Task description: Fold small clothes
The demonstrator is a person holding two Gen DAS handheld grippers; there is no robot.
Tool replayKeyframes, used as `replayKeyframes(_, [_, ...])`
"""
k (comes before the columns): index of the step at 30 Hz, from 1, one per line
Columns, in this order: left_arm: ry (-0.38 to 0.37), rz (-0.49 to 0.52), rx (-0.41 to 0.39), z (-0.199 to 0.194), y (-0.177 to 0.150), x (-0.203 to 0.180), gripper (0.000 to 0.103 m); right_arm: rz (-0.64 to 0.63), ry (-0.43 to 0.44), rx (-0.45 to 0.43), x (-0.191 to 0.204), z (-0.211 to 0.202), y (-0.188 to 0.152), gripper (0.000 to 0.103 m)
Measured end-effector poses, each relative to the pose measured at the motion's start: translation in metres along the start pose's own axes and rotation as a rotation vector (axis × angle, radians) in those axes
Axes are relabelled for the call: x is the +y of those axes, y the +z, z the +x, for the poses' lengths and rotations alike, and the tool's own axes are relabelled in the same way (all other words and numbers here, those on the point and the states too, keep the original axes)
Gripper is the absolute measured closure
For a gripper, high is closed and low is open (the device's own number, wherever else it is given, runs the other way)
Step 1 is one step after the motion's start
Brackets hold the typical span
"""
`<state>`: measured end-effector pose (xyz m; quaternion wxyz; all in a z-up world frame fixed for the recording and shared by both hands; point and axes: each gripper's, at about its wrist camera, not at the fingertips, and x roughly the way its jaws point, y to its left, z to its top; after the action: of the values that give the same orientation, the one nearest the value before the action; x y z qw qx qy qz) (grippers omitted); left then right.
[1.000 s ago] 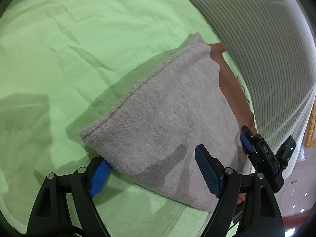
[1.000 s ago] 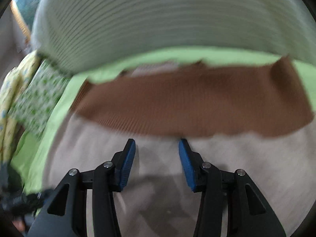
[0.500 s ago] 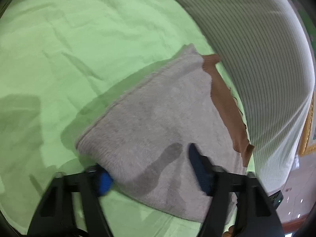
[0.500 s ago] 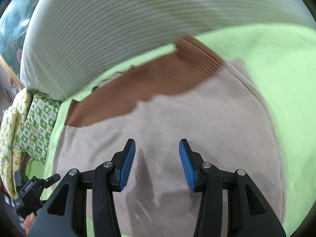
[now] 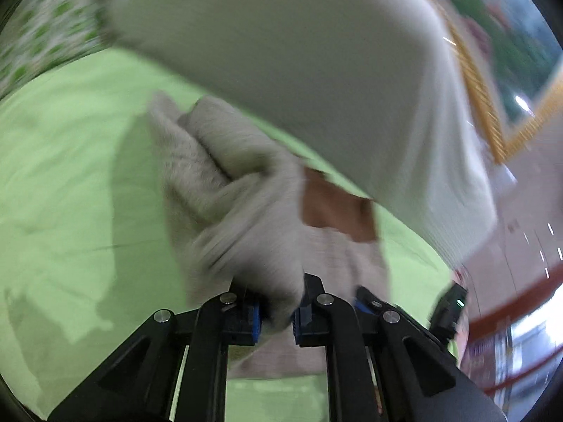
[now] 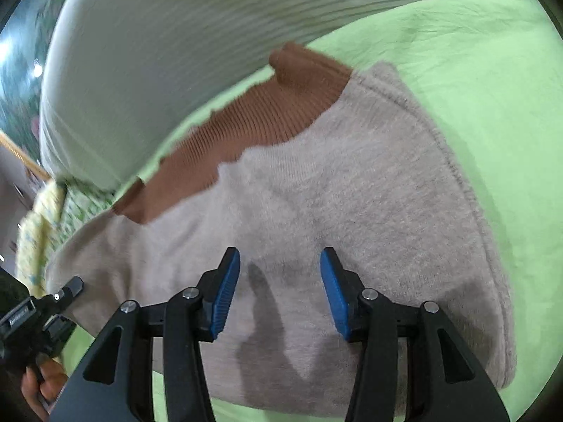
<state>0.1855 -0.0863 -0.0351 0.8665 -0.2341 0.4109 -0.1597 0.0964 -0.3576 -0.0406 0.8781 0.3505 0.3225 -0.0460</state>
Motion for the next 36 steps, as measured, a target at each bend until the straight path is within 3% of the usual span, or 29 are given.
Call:
replayKeyframes(5, [-0.138,0.241,0.072,0.032,-0.016,-0.083,0.097,0.028,0.041,-0.055,-0.011,-0.024,0.01,0.05])
replayKeyframes(6, [-0.193,0.279,0.096,0.039,-0.022,-0.098,0.103,0.053,0.059,-0.073,-0.018,-0.032,0.014,0.05])
replayKeyframes(8, [-0.254,0.37,0.158,0.061,-0.04,-0.128,0.101,0.085,0.075,-0.093,-0.03,-0.043,0.019,0.05])
replayKeyframes(11, [-0.194,0.477,0.225,0.088,-0.069,-0.149,0.101,0.094,0.061,-0.092,-0.041,-0.049,0.027,0.05])
replayKeyframes(14, [-0.14,0.455,0.228,0.085,-0.076,-0.139,0.092,0.072,0.062,-0.076,-0.04,-0.049,0.034,0.05])
replayKeyframes(17, [-0.049,0.457,0.175,0.054,-0.08,-0.116,0.072,0.02,0.094,-0.062,-0.029,-0.046,0.039,0.041])
replayKeyframes(18, [-0.017,0.456,0.16,0.045,-0.082,-0.107,0.057,0.0,0.109,-0.057,-0.021,-0.042,0.04,0.038])
replayKeyframes(19, [0.046,0.447,0.131,0.034,-0.084,-0.094,0.04,-0.015,0.123,-0.052,-0.017,-0.04,0.041,0.032])
replayKeyframes(22, [0.212,0.415,0.065,0.016,-0.086,-0.066,0.02,-0.088,0.174,-0.004,0.009,-0.02,0.044,0.026])
replayKeyframes(28, [0.351,0.383,0.116,0.039,-0.088,-0.032,0.02,-0.248,0.212,0.17,0.064,0.043,0.057,0.021])
replayKeyframes(36, [0.38,0.336,0.175,0.061,-0.094,-0.007,0.021,-0.33,0.294,0.351,0.103,0.111,0.069,0.017])
